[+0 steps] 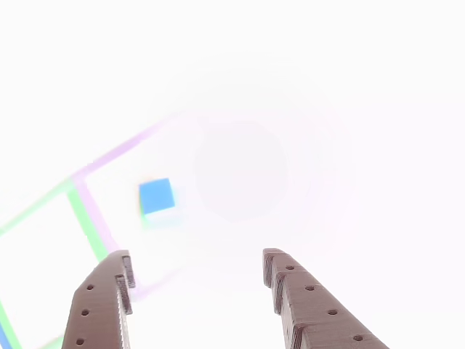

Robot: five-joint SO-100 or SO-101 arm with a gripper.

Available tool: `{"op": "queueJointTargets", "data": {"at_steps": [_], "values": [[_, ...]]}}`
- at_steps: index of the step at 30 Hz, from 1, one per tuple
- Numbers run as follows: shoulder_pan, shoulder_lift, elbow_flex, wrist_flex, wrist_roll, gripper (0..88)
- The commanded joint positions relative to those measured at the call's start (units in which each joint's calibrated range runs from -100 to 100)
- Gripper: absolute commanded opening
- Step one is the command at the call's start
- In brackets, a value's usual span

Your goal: Tower of hanoi

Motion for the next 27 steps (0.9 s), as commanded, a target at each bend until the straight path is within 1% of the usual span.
{"op": "queueJointTargets", "data": {"at_steps": [1,7,11,18,27], "values": [[0.99,-2.45,14.49,-18.86,0.79,23.1],[0.89,2.47,31.13,-44.85,0.79,27.3],[0.32,6.35,37.76,-57.0,0.79,28.7],[-0.45,16.04,43.58,-73.52,0.79,28.9],[-3.71,24.19,44.13,-83.15,0.79,28.6]]}}
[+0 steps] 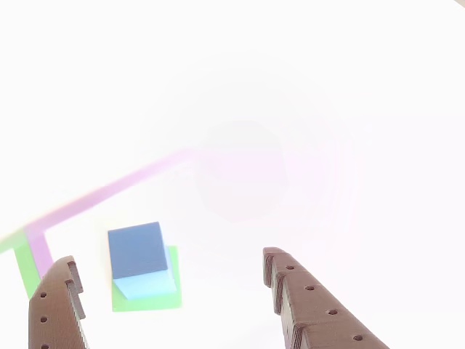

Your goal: Tower of hanoi

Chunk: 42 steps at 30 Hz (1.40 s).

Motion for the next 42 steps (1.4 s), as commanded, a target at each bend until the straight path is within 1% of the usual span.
{"op": "queueJointTargets", "data": {"at_steps": [1,12,23,28,42], "values": [[-2.02,2.28,-0.17,-5.39,0.79,28.5],[-2.31,18.03,-3.72,-19.48,0.79,27.8],[-4.03,25.3,-6.9,-24.42,0.79,25.7],[-4.9,26.59,-7.81,-24.66,0.79,23.5],[-6.14,27.48,-8.54,-24.66,0.79,8.6]]}}
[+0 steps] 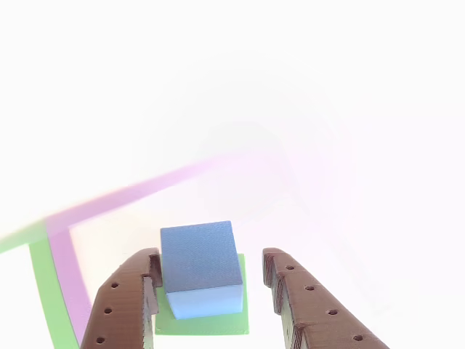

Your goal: Tower of hanoi

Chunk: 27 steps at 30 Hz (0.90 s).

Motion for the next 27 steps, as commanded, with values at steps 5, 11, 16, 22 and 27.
{"op": "queueJointTargets", "data": {"at_steps": [5,11,16,22,27], "values": [[-1.34,-0.56,-1.92,-1.39,0.79,5.8],[-1.53,-0.8,-1.56,-1.39,0.79,4.8],[-1.72,-5.08,-1.29,2.33,0.79,5.0],[-2.78,-21.87,-3.29,23.23,0.79,5.0],[-3.45,-36.73,-15.01,54.72,0.79,4.8]]}}
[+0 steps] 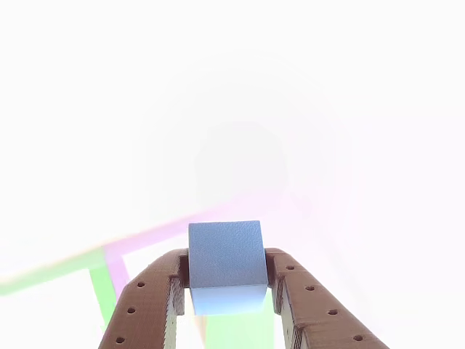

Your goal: Tower of hanoi

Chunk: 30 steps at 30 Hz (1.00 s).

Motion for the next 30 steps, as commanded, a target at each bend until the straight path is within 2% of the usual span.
{"op": "queueJointTargets", "data": {"at_steps": [1,4,8,15,20,25,30], "values": [[-1.02,-14.19,-13.86,29.98,0.79,4.8],[-2.17,-16.45,-28.32,49.33,0.79,4.8],[-4.86,-15.81,-48.41,69.98,0.79,4.8],[-11.28,-13.79,-75.5,96.46,-0.73,4.8],[-17.32,-13.95,-84.95,105.28,-3.44,4.7],[-22.21,-14.68,-83.95,106.09,-4.96,4.7],[-22.88,-15.32,-76.68,101.64,-0.9,4.7]]}}
